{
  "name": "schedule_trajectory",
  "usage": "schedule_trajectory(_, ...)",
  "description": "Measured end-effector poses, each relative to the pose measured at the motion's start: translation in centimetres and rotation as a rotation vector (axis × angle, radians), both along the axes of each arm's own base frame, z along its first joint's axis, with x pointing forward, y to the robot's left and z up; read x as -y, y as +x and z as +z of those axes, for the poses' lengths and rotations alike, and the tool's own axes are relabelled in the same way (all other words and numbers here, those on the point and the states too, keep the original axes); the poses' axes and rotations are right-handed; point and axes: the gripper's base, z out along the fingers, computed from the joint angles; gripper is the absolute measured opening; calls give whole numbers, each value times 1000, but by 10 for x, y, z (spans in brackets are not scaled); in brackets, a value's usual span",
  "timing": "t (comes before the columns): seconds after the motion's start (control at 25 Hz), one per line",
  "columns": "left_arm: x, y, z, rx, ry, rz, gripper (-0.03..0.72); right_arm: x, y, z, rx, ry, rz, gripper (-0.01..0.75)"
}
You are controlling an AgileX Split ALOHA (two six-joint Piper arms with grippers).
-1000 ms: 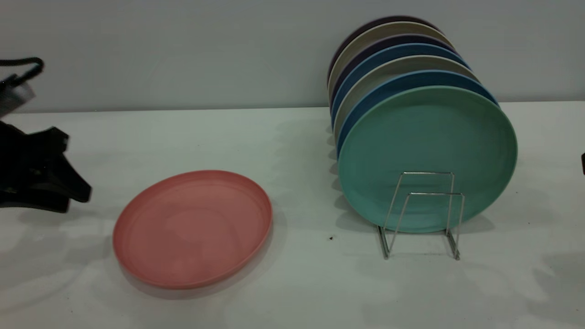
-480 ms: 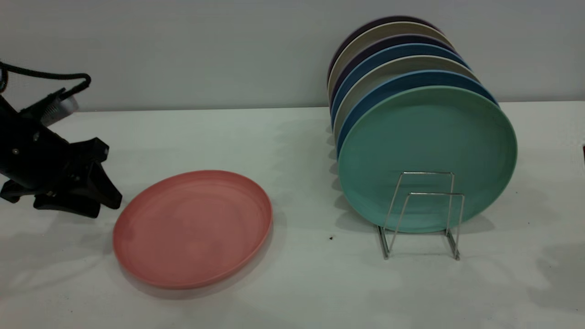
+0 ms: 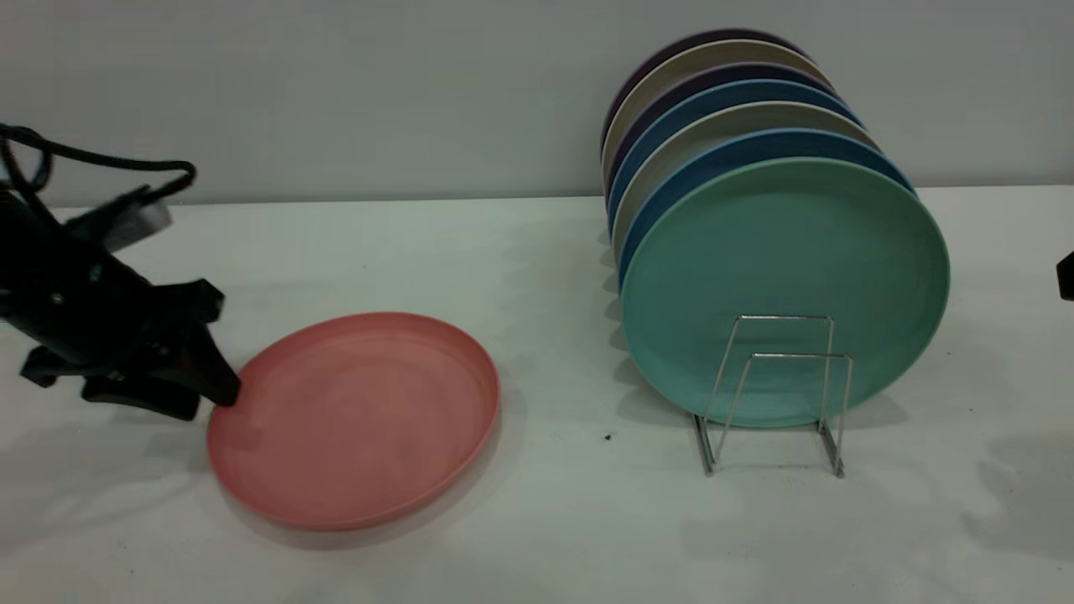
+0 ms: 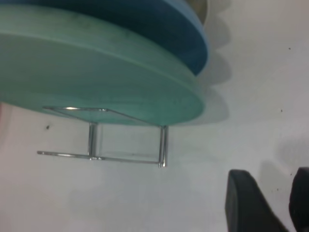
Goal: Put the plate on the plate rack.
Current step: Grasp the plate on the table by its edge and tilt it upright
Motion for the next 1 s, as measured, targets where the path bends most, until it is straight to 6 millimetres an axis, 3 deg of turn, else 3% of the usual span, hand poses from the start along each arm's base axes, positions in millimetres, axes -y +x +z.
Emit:
schedule_trajectory(0.16,11,2,0,17,22,-22,377,0,0,0,-1,2,4,243)
schedule_trajectory(0.64,10,3,0,29,39,-13,377,0,0,0,0,5,0,243)
schedule_trajectory(1.0,10,-2,-22,-28,38,-13,339,0,0,0,0,6,-1,243)
